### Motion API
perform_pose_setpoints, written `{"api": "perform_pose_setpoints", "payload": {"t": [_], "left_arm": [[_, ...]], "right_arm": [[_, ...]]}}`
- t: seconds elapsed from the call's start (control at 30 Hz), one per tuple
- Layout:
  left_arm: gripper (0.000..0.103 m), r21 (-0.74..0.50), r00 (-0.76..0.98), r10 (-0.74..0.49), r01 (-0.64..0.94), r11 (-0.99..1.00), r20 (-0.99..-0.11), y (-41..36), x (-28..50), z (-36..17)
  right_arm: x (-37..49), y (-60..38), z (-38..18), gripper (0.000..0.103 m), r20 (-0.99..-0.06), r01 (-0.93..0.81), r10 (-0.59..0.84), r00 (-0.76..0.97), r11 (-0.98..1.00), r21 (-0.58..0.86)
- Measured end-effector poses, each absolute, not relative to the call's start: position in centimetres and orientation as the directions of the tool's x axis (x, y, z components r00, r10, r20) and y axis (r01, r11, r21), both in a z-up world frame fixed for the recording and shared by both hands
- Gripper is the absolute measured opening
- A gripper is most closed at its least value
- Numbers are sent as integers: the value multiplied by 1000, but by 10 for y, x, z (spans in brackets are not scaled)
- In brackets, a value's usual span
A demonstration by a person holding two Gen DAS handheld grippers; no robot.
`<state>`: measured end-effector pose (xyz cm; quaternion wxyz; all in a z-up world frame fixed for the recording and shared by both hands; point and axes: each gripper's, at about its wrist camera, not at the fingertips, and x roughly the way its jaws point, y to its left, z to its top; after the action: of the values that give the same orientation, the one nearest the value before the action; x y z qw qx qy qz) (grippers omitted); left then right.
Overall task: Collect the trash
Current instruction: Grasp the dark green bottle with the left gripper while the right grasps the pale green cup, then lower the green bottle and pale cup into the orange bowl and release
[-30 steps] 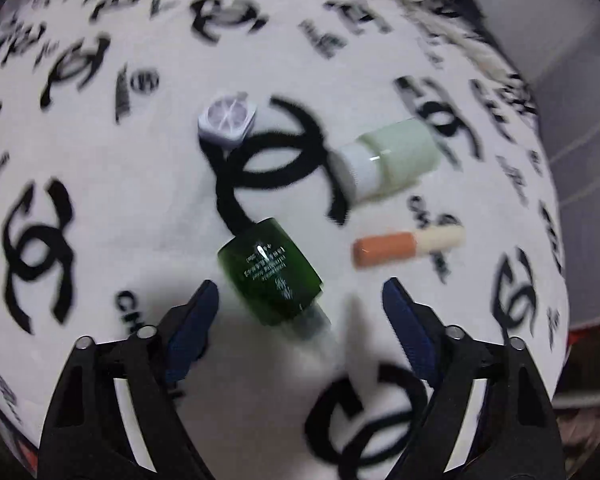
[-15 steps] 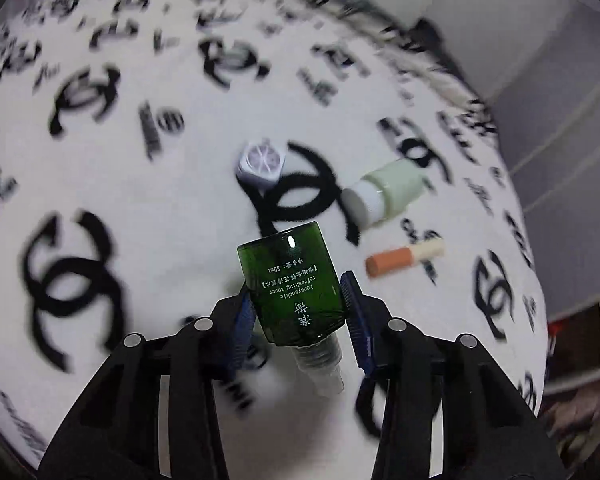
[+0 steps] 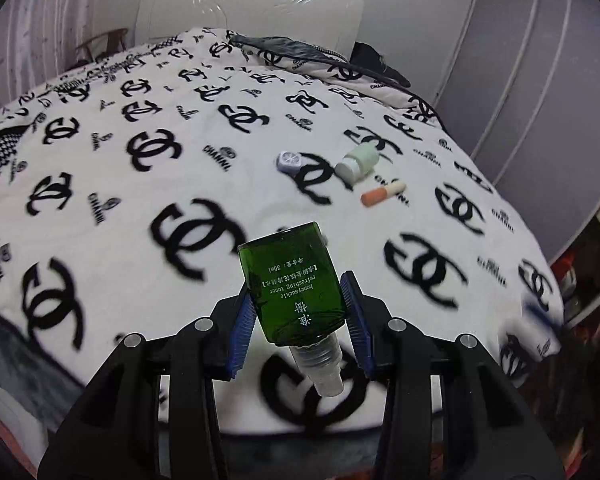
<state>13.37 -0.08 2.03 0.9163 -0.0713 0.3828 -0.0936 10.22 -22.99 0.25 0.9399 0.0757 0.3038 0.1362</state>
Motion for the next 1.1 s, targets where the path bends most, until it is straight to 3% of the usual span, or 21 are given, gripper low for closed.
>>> {"api": "perform_pose_setpoints", "payload": {"t": [0.23,0.43,0.47,0.57,0.7,1.1], "left_arm": [[41,-122,736,-169,118,986,-656,15,111,14],[41,-138,747,-184,124,983,-639,32,109,10],[41,-149,745,-193,126,981,-638,35,110,9],[41,-161,741,-198,123,979,-641,41,112,5],[41,-163,729,-192,112,980,-657,48,115,-3],[41,-178,712,-212,123,976,-670,45,101,-3]], "right_arm": [[247,-189,16,97,-607,-131,256,752,961,243],[353,-176,-11,92,-725,21,167,668,970,243],[370,-177,-19,91,-752,72,155,641,963,260],[398,-174,-38,74,-798,137,155,582,949,285],[413,-165,-49,47,-829,182,82,553,959,216],[353,-173,3,44,-750,64,119,651,976,210]]}}
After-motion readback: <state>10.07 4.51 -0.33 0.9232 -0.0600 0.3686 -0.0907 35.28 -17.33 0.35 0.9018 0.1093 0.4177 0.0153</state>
